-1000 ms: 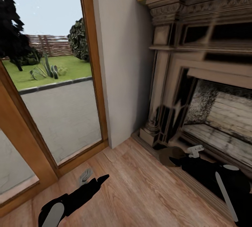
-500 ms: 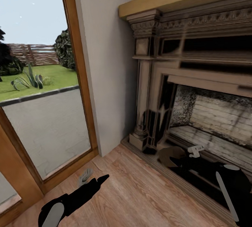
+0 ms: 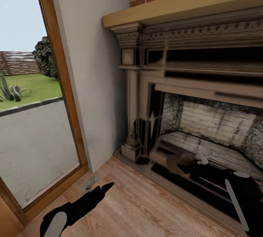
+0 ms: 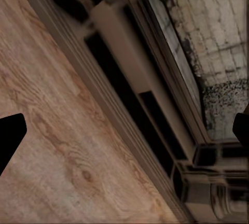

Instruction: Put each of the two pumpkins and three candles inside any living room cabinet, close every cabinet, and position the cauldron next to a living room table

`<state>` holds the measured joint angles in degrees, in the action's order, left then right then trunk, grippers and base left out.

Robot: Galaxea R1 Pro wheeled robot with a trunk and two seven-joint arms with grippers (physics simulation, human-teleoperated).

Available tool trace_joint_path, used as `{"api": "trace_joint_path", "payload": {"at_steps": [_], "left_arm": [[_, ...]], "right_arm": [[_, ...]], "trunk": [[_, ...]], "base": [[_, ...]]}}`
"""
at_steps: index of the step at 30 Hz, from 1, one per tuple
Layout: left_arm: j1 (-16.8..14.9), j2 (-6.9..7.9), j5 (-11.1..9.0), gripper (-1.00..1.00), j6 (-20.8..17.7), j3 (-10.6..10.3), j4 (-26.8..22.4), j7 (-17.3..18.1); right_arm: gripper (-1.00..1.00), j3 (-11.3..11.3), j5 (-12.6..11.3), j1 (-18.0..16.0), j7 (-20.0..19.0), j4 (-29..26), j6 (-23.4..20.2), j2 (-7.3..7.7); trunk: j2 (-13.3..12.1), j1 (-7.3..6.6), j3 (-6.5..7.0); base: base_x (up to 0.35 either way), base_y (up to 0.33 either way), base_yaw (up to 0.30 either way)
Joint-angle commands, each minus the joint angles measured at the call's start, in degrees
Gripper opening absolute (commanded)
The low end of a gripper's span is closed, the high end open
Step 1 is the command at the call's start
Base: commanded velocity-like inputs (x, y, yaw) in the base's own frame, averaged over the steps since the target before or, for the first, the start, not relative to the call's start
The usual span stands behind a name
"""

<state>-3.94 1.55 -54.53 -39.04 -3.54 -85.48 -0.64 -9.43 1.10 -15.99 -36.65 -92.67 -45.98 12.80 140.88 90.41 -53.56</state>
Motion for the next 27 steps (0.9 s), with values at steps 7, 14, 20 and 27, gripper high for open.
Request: {"api": "trace_joint_path", "payload": {"at_steps": [7,14,20,27], "left_arm": [[0.0,0.03,-0.1,1.00,-0.2,0.0,0.0,-0.1],[0.0,0.47,-0.8,1.00,2.1,0.2,4.2,0.2],[0.0,0.39,-0.7,1.00,2.6,0.2,5.1,0.2],[0.0,0.23,-0.4,1.00,2.7,0.2,5.2,0.2]], "right_arm": [[-1.00,-0.1,-0.1,-0.1,-0.3,-0.1,-0.4,-0.03],[-1.00,0.0,-0.1,0.2,-0.2,0.0,-0.3,0.03],[-1.00,-0.1,-0.1,0.1,-0.2,0.0,-0.3,0.01],[-1.00,-0.1,-0.1,-0.1,-0.3,0.0,-0.3,0.04]], "trunk": [[-2.0,-1.12,0.84],[-2.0,-1.12,0.84],[-2.0,-1.12,0.84],[-2.0,-1.12,0.84]], "base": [[0.000,0.000,-0.298],[-0.095,0.036,-0.148],[-0.254,0.142,-0.008],[-0.266,0.152,-0.221]]}}
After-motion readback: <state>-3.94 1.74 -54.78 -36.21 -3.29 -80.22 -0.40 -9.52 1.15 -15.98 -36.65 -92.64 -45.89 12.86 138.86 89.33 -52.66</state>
